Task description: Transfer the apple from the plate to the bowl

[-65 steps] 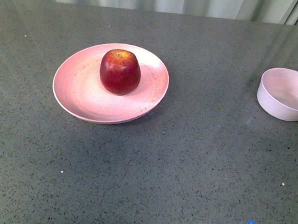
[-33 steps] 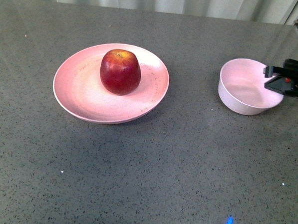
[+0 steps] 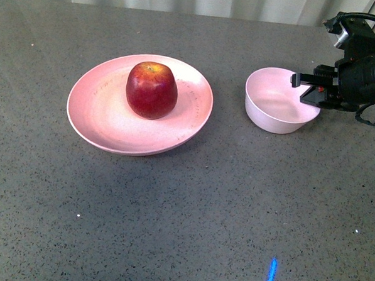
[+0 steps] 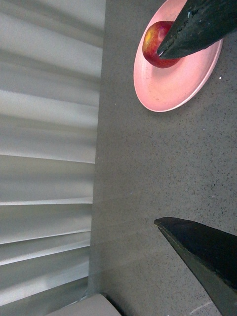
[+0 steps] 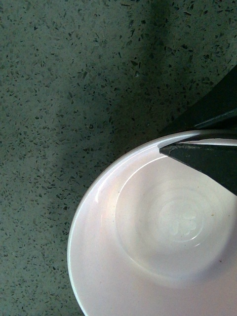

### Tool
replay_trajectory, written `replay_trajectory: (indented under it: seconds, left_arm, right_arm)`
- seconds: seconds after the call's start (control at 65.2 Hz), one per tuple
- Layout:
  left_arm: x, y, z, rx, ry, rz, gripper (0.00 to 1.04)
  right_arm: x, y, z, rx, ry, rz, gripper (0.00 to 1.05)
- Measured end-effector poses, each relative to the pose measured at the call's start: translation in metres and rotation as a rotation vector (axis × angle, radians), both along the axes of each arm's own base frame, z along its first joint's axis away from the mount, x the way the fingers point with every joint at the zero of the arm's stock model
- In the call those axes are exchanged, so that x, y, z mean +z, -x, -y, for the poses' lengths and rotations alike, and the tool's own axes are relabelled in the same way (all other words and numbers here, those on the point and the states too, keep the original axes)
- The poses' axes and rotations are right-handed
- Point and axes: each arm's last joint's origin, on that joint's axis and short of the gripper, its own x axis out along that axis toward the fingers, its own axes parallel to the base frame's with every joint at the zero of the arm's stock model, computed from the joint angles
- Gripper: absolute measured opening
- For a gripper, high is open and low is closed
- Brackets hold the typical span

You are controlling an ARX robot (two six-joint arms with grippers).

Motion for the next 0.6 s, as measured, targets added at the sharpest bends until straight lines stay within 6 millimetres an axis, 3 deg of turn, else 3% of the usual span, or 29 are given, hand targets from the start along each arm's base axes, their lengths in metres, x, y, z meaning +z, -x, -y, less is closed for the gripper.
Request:
replay_trajectory:
  seconds: [0.138,0.414,0.521,0.598]
  left_arm:
    - [0.0,0.0,0.0,0.0,0.0,0.0,0.96]
    - [0.0,0.0,0.0,0.0,0.0,0.0,0.96]
    - [0.0,0.0,0.0,0.0,0.0,0.0,0.96]
    - [0.0,0.0,0.0,0.0,0.0,0.0,0.96]
  right_arm:
    - [0.0,0.0,-0.004,0.009,-0.001,0.003,0.02]
    - [0.004,0.004,-0.004,0.011,-0.036,0.032,0.44]
    - [0.016,0.01,0.001,0.009,-0.063,0.07,0.6]
    - [0.035,0.017,0.008,-0.002,-0.101,0.136,0.72]
